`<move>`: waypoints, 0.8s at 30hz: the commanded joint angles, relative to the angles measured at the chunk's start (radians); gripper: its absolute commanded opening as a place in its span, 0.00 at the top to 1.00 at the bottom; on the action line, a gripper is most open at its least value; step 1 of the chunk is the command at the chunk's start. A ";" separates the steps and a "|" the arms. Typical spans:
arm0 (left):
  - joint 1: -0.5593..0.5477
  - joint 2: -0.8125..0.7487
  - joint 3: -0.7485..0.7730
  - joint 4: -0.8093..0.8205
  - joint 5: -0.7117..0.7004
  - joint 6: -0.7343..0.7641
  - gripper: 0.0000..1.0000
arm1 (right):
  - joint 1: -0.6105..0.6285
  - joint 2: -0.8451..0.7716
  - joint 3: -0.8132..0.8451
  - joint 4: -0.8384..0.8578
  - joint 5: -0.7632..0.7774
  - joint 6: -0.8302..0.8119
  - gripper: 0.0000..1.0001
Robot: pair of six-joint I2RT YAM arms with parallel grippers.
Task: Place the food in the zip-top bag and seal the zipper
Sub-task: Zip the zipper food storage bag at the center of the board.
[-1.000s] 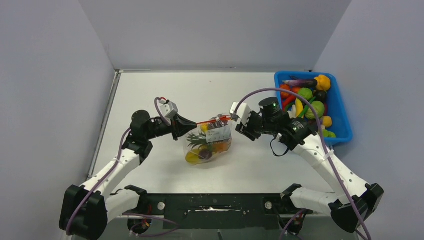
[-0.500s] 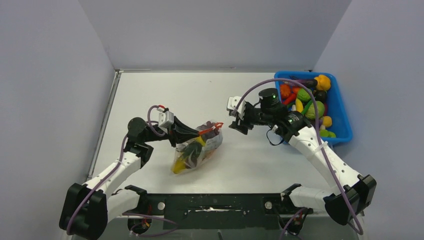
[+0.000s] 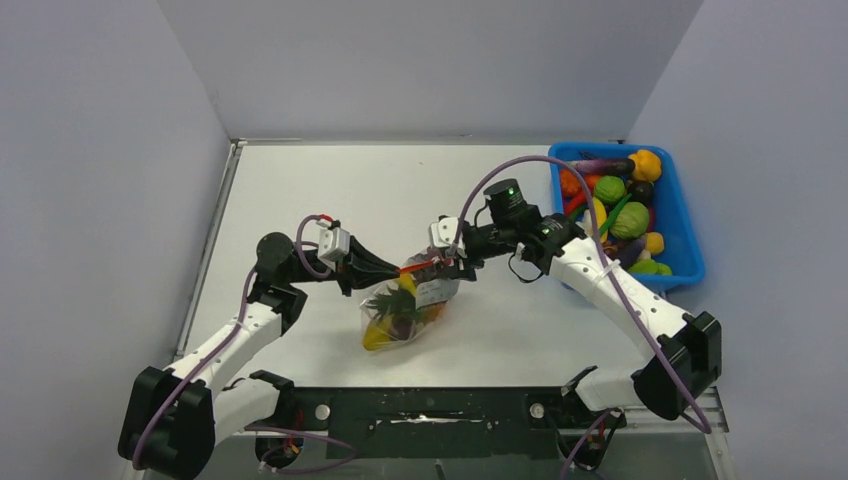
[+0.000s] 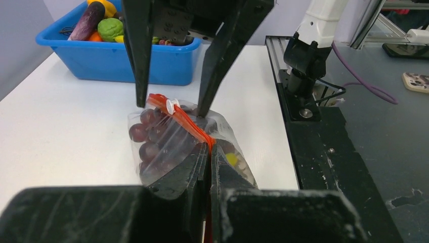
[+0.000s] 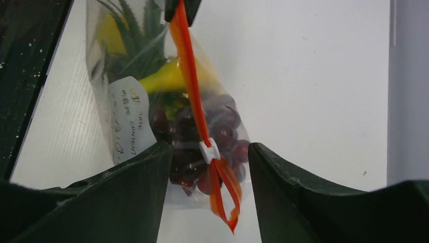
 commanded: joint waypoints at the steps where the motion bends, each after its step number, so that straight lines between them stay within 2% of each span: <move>1: -0.005 -0.006 0.046 0.050 0.006 0.028 1.00 | 0.023 -0.008 -0.024 0.122 -0.026 -0.011 0.43; 3: -0.006 -0.003 0.045 0.052 0.005 0.028 1.00 | 0.026 0.021 0.001 0.092 -0.029 -0.024 0.49; 8: -0.005 0.002 0.047 0.053 -0.002 0.029 1.00 | 0.025 0.070 0.044 0.002 -0.061 -0.072 0.71; 10: -0.005 0.002 0.044 0.053 -0.006 0.030 1.00 | 0.025 0.067 0.026 0.018 -0.071 -0.068 0.73; 14: -0.006 0.003 0.034 0.055 -0.011 0.031 1.00 | 0.026 0.058 -0.014 0.045 -0.082 -0.067 0.66; 17: -0.005 -0.001 0.034 0.052 -0.013 0.034 1.00 | 0.025 0.065 -0.020 0.041 -0.088 -0.072 0.74; 20: -0.003 -0.002 0.040 0.040 -0.017 0.038 1.00 | 0.024 0.071 -0.017 0.020 -0.111 -0.083 0.97; 21: -0.002 -0.006 0.042 0.033 -0.024 0.041 1.00 | 0.023 0.073 -0.010 0.006 -0.118 -0.084 1.00; 24: 0.005 -0.037 0.052 -0.023 -0.064 0.078 1.00 | 0.004 0.063 0.006 -0.019 -0.120 -0.061 1.00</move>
